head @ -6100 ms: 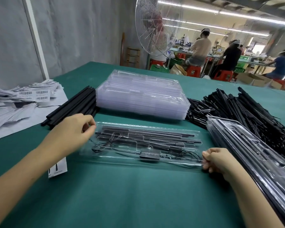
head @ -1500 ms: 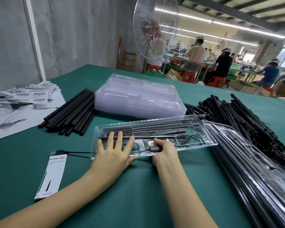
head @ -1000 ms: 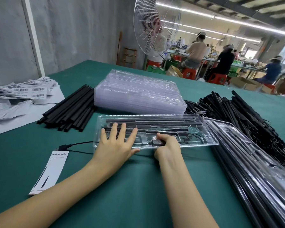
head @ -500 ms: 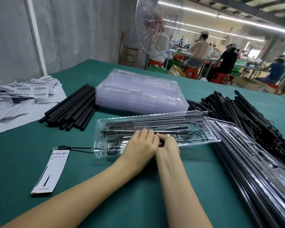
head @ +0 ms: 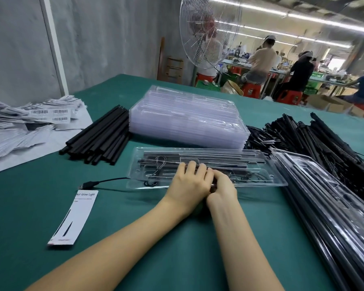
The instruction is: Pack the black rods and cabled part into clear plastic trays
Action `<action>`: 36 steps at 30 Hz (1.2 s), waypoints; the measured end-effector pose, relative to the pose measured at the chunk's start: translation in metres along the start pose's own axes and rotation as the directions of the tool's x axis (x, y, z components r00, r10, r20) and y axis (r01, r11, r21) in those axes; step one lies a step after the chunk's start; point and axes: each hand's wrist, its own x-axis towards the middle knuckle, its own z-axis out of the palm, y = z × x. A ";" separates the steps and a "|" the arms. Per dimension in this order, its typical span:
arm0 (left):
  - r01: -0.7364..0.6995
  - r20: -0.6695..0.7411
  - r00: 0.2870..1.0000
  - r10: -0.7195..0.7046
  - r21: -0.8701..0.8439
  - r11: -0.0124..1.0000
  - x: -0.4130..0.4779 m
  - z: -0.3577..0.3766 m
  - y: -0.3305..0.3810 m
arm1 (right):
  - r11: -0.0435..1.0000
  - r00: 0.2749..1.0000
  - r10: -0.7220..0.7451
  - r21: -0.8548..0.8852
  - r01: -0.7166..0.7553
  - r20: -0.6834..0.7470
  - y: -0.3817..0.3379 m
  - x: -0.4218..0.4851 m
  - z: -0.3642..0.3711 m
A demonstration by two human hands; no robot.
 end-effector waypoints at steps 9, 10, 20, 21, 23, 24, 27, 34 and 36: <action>0.086 0.079 0.993 -0.088 0.033 0.996 0.009 -0.001 0.004 | 0.970 0.982 -0.119 -0.196 0.146 0.144 0.000 0.003 -0.018; 0.086 0.087 0.992 -0.089 0.033 0.996 0.010 -0.002 0.004 | 0.967 0.978 -0.105 -0.210 0.142 0.179 -0.002 0.004 -0.021; -0.030 0.199 0.979 0.031 -0.009 1.000 0.007 -0.003 0.008 | 0.993 0.964 0.065 -0.111 -0.038 0.256 -0.017 0.011 -0.037; -0.072 0.210 0.975 0.078 -0.035 0.997 0.004 -0.007 0.008 | 0.996 0.971 0.045 -0.091 -0.025 0.233 -0.016 0.013 -0.037; -0.109 0.206 0.970 0.130 -0.112 0.988 -0.005 -0.020 0.003 | 0.998 0.974 0.033 -0.066 -0.018 0.224 -0.016 0.015 -0.037; -0.100 0.179 0.975 0.132 -0.175 0.979 -0.012 -0.030 -0.004 | 0.998 0.973 0.037 -0.057 -0.024 0.227 -0.015 0.017 -0.037; -0.040 0.043 0.997 0.067 -0.449 0.892 -0.034 -0.065 -0.047 | 0.996 0.970 0.047 -0.079 -0.029 0.239 -0.017 0.024 -0.039; 0.676 0.635 0.713 -0.298 -0.508 0.534 -0.092 -0.066 -0.155 | 0.995 0.971 0.085 -0.060 -0.074 0.221 -0.021 0.026 -0.038; 0.678 0.639 0.710 -0.295 -0.506 0.534 -0.103 -0.058 -0.156 | 0.995 0.970 0.098 -0.029 -0.094 0.223 -0.021 0.026 -0.038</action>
